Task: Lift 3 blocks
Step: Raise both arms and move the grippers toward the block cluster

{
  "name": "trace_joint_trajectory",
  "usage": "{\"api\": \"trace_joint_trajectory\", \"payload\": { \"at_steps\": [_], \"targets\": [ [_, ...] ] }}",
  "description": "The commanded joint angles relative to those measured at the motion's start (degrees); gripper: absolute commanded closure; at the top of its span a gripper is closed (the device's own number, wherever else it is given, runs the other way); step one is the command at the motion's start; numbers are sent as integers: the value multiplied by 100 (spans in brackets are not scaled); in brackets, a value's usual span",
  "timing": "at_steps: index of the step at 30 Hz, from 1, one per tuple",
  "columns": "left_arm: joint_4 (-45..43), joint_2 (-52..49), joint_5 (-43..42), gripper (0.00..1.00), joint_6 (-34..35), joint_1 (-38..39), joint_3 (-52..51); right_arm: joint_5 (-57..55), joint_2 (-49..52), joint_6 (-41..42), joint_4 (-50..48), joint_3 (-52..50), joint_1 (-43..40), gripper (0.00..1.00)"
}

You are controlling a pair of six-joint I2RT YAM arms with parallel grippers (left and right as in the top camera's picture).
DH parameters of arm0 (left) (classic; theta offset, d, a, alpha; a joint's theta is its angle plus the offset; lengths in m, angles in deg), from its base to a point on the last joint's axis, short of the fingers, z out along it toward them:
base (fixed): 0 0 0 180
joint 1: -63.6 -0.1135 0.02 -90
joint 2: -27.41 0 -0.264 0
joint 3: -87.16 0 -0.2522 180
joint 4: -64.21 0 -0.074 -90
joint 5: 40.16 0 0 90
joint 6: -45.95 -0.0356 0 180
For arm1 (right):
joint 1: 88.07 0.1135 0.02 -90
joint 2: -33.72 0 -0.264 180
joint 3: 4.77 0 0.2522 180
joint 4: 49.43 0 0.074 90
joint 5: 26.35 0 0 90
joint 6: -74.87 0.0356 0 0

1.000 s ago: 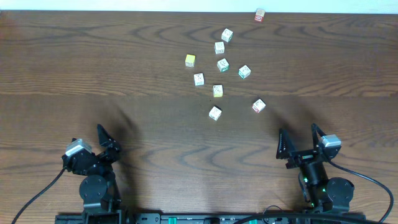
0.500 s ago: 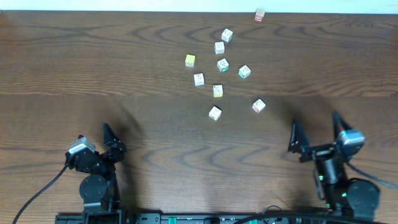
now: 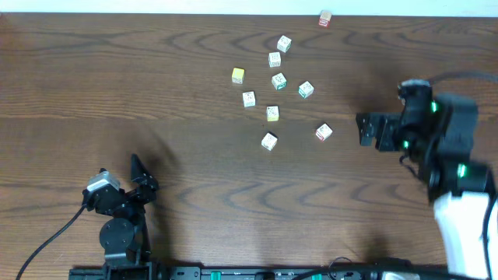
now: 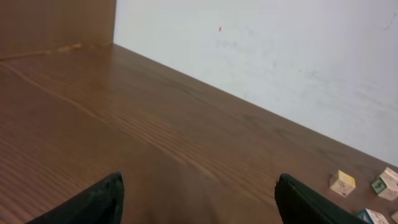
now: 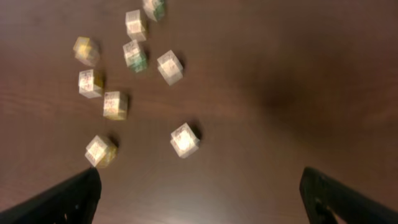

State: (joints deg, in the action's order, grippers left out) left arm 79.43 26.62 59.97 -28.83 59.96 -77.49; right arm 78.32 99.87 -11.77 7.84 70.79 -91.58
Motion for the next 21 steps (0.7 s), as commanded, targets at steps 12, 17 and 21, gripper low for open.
{"api": "trace_joint_trajectory", "payload": {
  "at_steps": [12,17,21],
  "targets": [
    [70,-55,-120,22,713,20,-83,1401,1853,-831,669,1088,22,1],
    [188,-278,-848,22,105,20,92,1515,1849,-817,87,1091,22,1],
    [219,-1117,-962,22,87,20,553,942,1851,-254,-146,1095,24,1]
  ]
}}
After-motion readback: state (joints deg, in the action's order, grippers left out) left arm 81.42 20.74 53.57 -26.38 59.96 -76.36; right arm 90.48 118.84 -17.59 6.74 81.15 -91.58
